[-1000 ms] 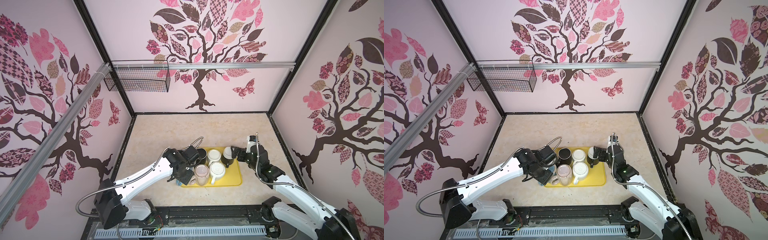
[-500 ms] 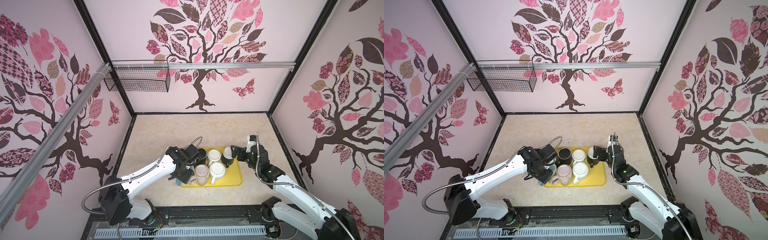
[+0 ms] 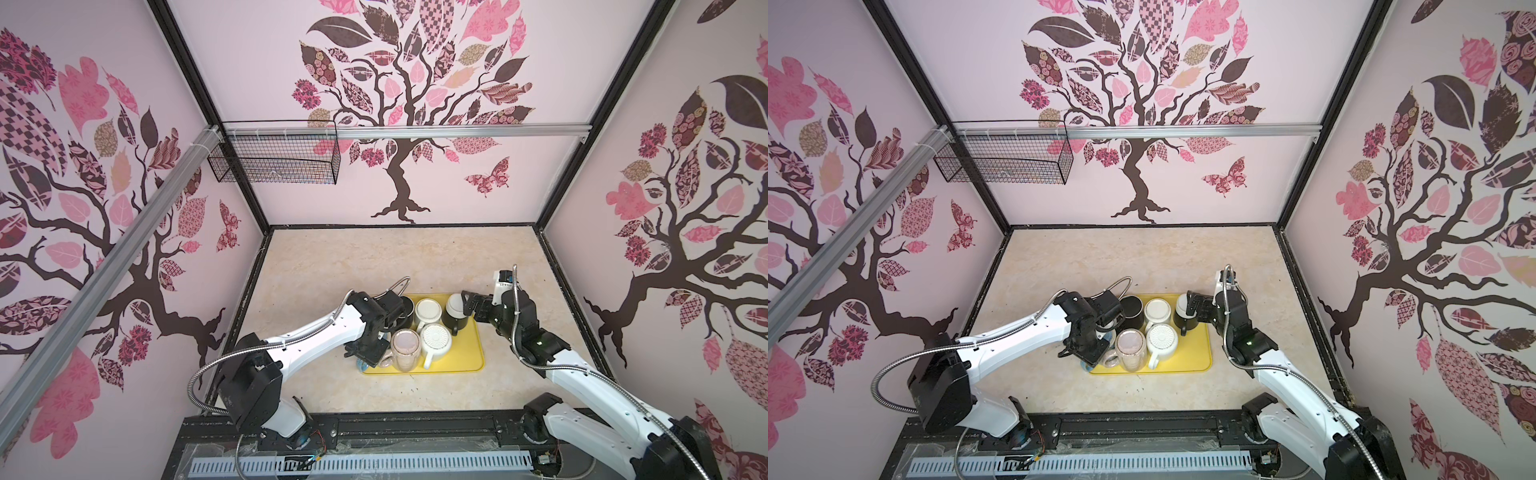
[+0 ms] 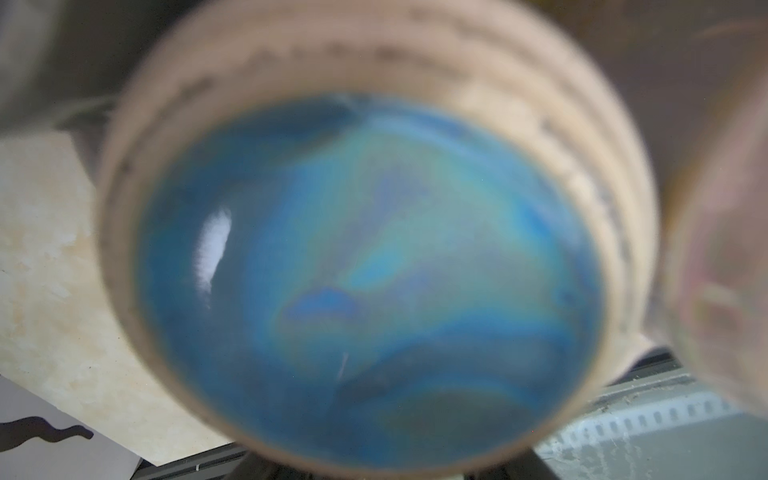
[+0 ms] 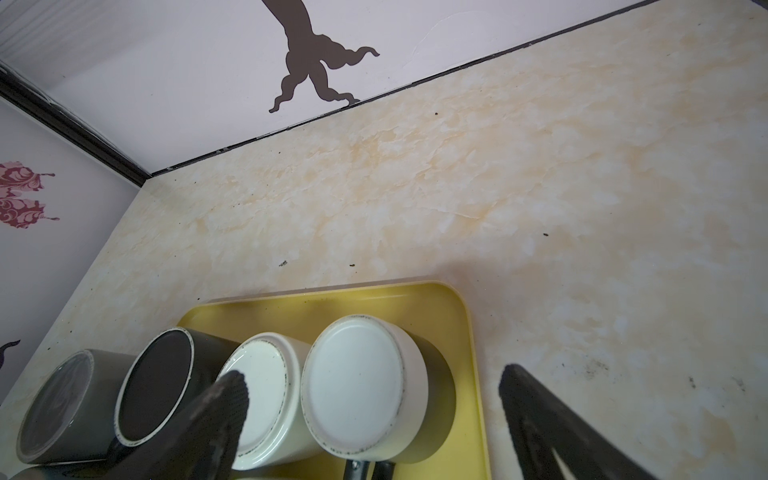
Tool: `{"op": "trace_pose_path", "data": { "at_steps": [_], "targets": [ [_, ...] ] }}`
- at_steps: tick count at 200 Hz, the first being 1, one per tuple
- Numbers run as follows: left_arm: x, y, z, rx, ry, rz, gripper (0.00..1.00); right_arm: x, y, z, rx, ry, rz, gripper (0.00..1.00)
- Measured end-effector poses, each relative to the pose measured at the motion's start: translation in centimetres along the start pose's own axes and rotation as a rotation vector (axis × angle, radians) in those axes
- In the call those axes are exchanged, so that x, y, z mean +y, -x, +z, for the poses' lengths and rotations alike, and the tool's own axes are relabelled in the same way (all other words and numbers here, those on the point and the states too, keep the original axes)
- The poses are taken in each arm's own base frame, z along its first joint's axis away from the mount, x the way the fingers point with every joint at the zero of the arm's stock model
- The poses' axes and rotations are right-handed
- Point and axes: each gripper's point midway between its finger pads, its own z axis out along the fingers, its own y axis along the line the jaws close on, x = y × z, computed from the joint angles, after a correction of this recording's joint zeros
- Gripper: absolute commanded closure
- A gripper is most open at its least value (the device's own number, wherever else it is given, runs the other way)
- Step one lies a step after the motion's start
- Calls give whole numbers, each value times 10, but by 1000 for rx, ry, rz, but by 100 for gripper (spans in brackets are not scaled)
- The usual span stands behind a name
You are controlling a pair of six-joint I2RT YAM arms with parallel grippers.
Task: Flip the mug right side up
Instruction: 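Lower the left gripper onto the blue butterfly mug and close on it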
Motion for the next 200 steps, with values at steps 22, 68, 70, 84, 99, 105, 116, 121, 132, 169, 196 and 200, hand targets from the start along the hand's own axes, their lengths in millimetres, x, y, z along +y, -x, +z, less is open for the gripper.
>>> {"op": "trace_pose_path", "data": {
  "at_steps": [22, 68, 70, 84, 99, 105, 116, 121, 132, 169, 196, 200],
  "targets": [
    [2, 3, 1, -7, 14, 2, 55, 0, 0, 0, -1, 1, 1, 3],
    [5, 10, 2, -34, 22, -5, 59, 1, 1, 0, -6, 4, 1, 3],
    [5, 10, 2, -36, 22, -5, 59, 1, 1, 0, -6, 4, 1, 3],
    [5, 14, 2, -49, 21, -12, 60, 1, 2, 0, -8, 5, 1, 3],
    [5, 18, 2, -66, 18, -17, 60, 2, 3, 0, -11, 7, 2, 3],
    [5, 19, 2, -72, 18, -18, 60, 2, 3, 0, -13, 7, 2, 3],
    [4, 22, 2, -83, 18, -21, 60, 2, 3, 0, -14, 8, 2, 3],
    [4, 23, 3, -88, 17, -23, 60, 2, 4, 0, -15, 8, 2, 3],
    [4, 25, 3, -97, 17, -32, 59, 2, 4, 0, -16, 9, 2, 3],
    [8, 24, 13, -104, 38, -99, 57, 2, 4, 0, -18, 10, 3, 3],
    [13, 22, 18, -129, 56, -162, 57, 2, 4, 0, -17, 10, 3, 3],
    [14, 23, 18, -138, 59, -171, 57, 2, 4, 0, -17, 10, 3, 3]
  ]
}}
